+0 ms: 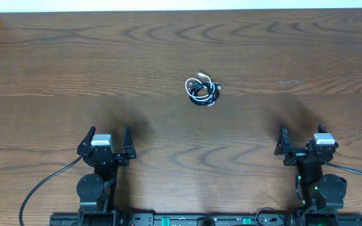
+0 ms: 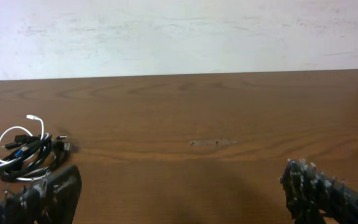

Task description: Untangle cables

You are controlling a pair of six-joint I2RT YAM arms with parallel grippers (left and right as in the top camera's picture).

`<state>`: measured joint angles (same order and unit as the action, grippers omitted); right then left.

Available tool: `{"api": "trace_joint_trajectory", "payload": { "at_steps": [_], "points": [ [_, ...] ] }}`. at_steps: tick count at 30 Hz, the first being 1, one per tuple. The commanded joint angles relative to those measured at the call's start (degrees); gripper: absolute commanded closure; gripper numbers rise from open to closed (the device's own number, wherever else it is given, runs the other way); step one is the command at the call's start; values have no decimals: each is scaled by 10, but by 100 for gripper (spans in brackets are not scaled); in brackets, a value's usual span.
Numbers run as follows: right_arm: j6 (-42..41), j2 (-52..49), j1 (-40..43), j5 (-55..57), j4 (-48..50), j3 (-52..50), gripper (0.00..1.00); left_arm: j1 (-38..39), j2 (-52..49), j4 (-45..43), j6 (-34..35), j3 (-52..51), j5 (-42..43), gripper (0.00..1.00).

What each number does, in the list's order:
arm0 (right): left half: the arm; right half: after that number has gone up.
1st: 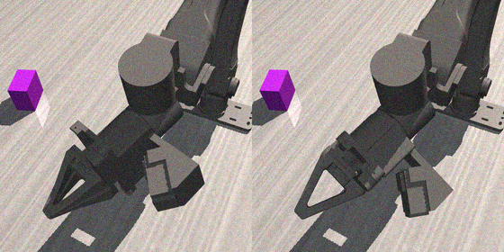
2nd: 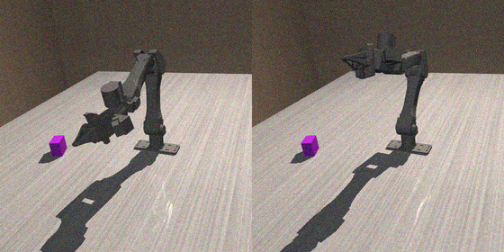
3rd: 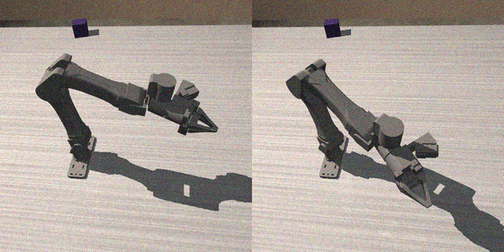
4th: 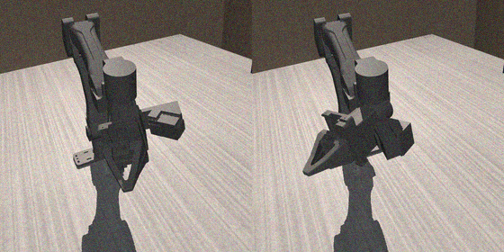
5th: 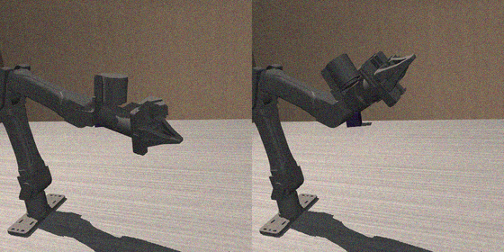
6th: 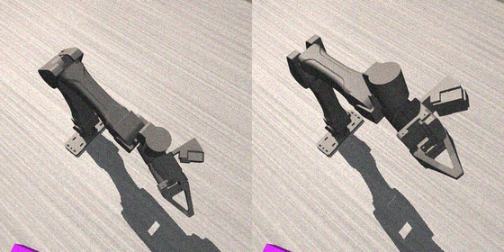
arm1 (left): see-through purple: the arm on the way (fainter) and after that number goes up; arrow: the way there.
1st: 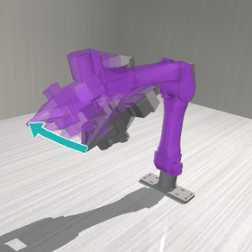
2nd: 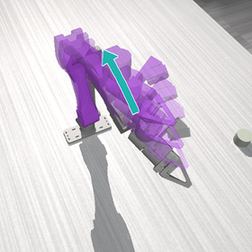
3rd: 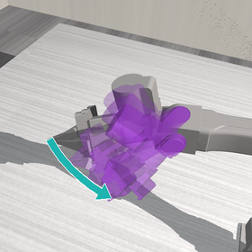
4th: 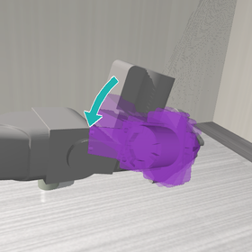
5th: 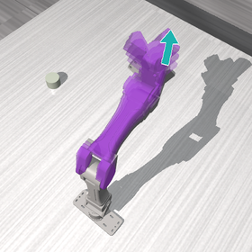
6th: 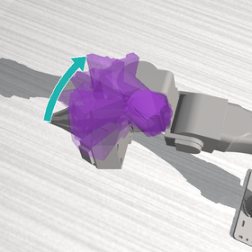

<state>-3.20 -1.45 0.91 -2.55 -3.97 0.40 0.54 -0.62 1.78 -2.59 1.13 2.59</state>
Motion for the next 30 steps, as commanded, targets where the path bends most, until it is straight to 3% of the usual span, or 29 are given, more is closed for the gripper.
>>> {"api": "trace_joint_trajectory", "payload": {
  "at_steps": [1, 25, 27, 30],
  "points": [
    [7, -1, 3, 7, -3, -1, 1, -2, 3, 23, 2, -9, -16, 7],
    [4, -1, 3, 5, 10, -1, 1, -2, 3, 23, 2, -9, -17, 7],
    [-62, -1, 3, -38, 42, -1, 1, -2, 3, 20, 14, -9, 1, 7],
    [-173, -1, 3, -113, 97, -1, 1, -2, 3, 5, 67, -9, 107, 7]
  ]
}}
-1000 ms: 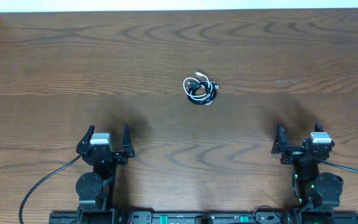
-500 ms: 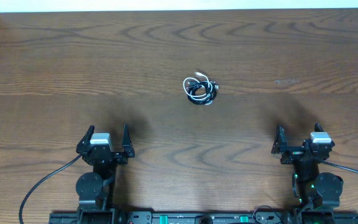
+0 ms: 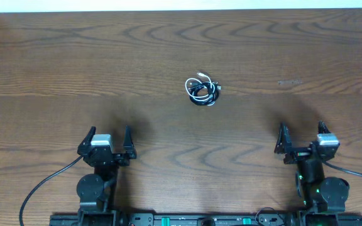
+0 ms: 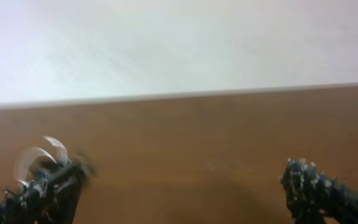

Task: Untangle cables
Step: 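Move both grippers forward toward the tangled black and white cables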

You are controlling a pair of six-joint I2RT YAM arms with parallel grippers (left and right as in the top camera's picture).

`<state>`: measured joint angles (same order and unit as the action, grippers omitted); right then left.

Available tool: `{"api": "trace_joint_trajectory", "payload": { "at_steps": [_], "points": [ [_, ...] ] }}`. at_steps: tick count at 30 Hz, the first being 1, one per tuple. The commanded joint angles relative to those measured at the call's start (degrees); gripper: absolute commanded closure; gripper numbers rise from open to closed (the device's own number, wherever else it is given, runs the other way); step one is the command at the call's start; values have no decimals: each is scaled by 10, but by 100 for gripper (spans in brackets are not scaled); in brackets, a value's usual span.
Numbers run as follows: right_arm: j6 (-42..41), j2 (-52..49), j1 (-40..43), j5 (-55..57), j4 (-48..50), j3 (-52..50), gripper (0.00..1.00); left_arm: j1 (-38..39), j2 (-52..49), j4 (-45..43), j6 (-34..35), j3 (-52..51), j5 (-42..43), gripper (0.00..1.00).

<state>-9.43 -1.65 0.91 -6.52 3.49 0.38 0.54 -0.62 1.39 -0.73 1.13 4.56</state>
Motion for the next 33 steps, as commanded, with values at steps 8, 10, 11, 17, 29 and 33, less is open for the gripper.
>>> {"api": "trace_joint_trajectory", "payload": {
  "at_steps": [8, 10, 11, 17, 29, 33],
  "points": [
    [-227, 1, 3, -141, 71, -1, 1, -2, 3, -84, 56, -9, 216, 7],
    [-248, 1, 3, -175, 108, -1, 1, -2, 3, -138, 57, -7, 232, 7],
    [-251, 1, 3, -186, 139, -1, 1, -2, 3, -162, 58, -2, 231, 7],
    [-234, 1, 3, -167, 396, 15, 1, -2, 2, -211, 58, 79, 199, 7],
    [22, -123, 3, -235, -56, 374, 1, -2, -225, 176, 30, 442, 157, 7],
    [40, -257, 3, -299, -209, 509, 1, -2, -376, 334, 16, 583, 174, 7]
  ]
}}
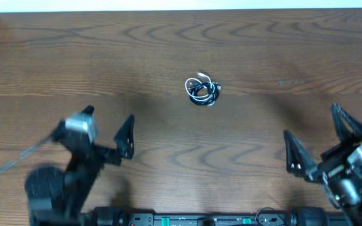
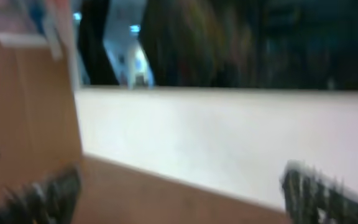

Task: Untangle cables
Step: 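Move both grippers forward toward the tangled black and white cables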

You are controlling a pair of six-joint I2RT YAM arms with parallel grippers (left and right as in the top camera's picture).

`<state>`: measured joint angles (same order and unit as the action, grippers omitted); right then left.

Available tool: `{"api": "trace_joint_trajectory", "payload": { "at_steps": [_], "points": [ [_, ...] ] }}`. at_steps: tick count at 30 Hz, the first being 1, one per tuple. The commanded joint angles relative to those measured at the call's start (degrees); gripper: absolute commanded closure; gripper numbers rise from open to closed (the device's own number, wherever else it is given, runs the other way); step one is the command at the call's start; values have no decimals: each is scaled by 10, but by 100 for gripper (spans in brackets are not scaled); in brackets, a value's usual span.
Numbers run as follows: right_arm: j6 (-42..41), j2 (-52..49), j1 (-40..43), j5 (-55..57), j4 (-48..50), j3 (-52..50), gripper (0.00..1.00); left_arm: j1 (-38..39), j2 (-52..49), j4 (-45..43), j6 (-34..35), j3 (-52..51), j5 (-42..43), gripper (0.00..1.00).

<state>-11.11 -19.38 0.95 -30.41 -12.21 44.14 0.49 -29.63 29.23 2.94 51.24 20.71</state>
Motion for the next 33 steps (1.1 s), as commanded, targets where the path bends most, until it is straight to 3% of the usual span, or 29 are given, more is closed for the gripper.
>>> {"api": "trace_joint_trajectory", "payload": {
  "at_steps": [1, 5, 8, 10, 13, 18, 20, 23, 27, 31, 33],
  "points": [
    [63, -119, 2, -80, -97, 107, 1, -2, -126, 99, -24, 119, 37, 7],
    [91, -246, 2, -252, -210, 198, 1, -2, -224, 171, -19, 194, 168, 7],
    [79, -315, 1, -445, -191, 208, 1, -2, -268, 198, -12, 200, 318, 7],
    [55, -350, -7, -466, -148, 207, 1, -2, -288, 191, -12, 200, 332, 7],
    [-67, -398, -38, -323, -157, 207, 1, -2, -323, 192, 0, 200, 282, 7],
    [-102, -446, -179, 64, -238, 217, 1, 30, -382, 242, 25, 218, 122, 7],
    [-137, -482, -220, 155, -275, 243, 1, 58, -414, 276, 34, 245, 33, 7],
    [-136, -559, -235, 167, -349, 310, 1, 90, -466, 317, 55, 286, -59, 7],
    [-121, -666, -232, 167, -425, 395, 1, 112, -526, 313, 66, 294, -77, 7],
    [-122, -717, -234, 153, -404, 404, 18, 114, -576, 313, 77, 294, -77, 7],
    [-122, -746, -236, 160, -398, 404, 19, 115, -603, 313, 93, 294, -77, 7]
  ]
}}
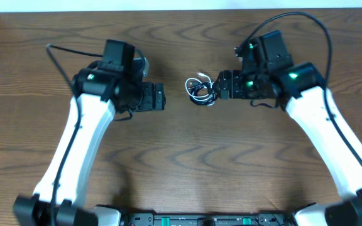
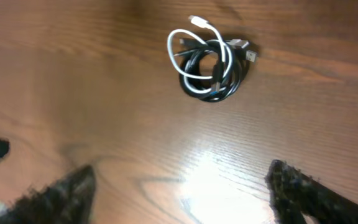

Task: Untangle cables
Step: 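Move both grippers forward toward the tangled black and white cables, then lower the right gripper onto the cable bundle and grasp a black cable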

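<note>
A small tangled bundle [image 1: 201,90] of coiled black cable with a white cable looped through it lies on the wooden table [image 1: 181,163], past its middle. In the right wrist view the bundle [image 2: 211,65] lies ahead of the fingers, untouched. My left gripper [image 1: 158,97] hovers just left of the bundle, open and empty. Close on the bundle's right side is my right gripper [image 1: 222,85], also open; in its own view the right gripper [image 2: 182,196] has fingers [image 2: 61,193] spread wide over bare wood.
Both arms stretch from the front edge across the table, with their own black leads arching behind them. The table's far edge [image 1: 181,10] meets a white wall. A cardboard-coloured edge shows at the far left corner.
Both arms were low near the front edge, blurred and swung outward. Now they reach far over the table, one gripper on each side of the bundle. The bundle has not moved.
Both arms first sat folded at the front edge with open grippers, the bundle lying untouched mid-table. Then the right wrist view showed more wall. Then both arms stood swung outward. Now the open grippers flank the bundle.
</note>
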You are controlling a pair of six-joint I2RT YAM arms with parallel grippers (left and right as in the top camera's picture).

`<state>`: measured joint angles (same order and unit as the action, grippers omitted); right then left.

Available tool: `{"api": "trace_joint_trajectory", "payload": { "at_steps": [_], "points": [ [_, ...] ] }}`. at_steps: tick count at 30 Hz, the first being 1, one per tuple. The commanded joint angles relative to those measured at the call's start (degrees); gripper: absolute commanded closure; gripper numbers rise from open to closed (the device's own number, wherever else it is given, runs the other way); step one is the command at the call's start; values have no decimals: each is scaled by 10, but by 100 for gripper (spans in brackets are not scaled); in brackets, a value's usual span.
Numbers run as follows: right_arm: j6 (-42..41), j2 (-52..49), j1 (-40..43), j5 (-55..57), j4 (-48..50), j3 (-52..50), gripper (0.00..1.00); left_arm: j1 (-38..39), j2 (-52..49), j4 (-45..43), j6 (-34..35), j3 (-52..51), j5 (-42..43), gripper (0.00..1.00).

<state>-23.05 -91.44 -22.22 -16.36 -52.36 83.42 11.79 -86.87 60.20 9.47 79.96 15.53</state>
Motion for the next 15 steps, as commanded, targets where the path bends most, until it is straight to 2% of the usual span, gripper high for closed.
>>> {"api": "trace_joint_trajectory", "payload": {
  "at_steps": [1, 2, 3, 4, 5, 7, 9, 11, 15],
  "points": [
    [-3, -41, -4, 26, 5, 11, 19, 2, -47, 4, 36, 7, -25, 7],
    [-7, -55, -4, 31, 6, 11, 18, 2, -58, 5, 44, 5, -25, 7],
    [-18, -70, -4, 37, 9, 11, 19, 2, -72, 6, 53, 5, -25, 2],
    [-38, -90, -4, 39, 16, 11, 21, 2, -86, 6, 66, 4, -25, 2],
    [-63, -106, -4, 39, 27, 11, 28, 2, -101, 5, 80, 4, -25, 2],
    [-95, -143, -7, 38, 62, 11, 30, 2, -124, 4, 97, 4, -25, 2],
    [-95, -179, -10, 38, 85, 11, 31, 2, -152, 7, 97, 4, -15, 2],
    [-98, -199, -10, 38, 89, 11, 37, 2, -169, 22, 97, 4, 0, 2],
    [-108, -228, -10, 37, 108, 11, 42, 2, -181, 30, 97, 4, 5, 2]
  ]
}}
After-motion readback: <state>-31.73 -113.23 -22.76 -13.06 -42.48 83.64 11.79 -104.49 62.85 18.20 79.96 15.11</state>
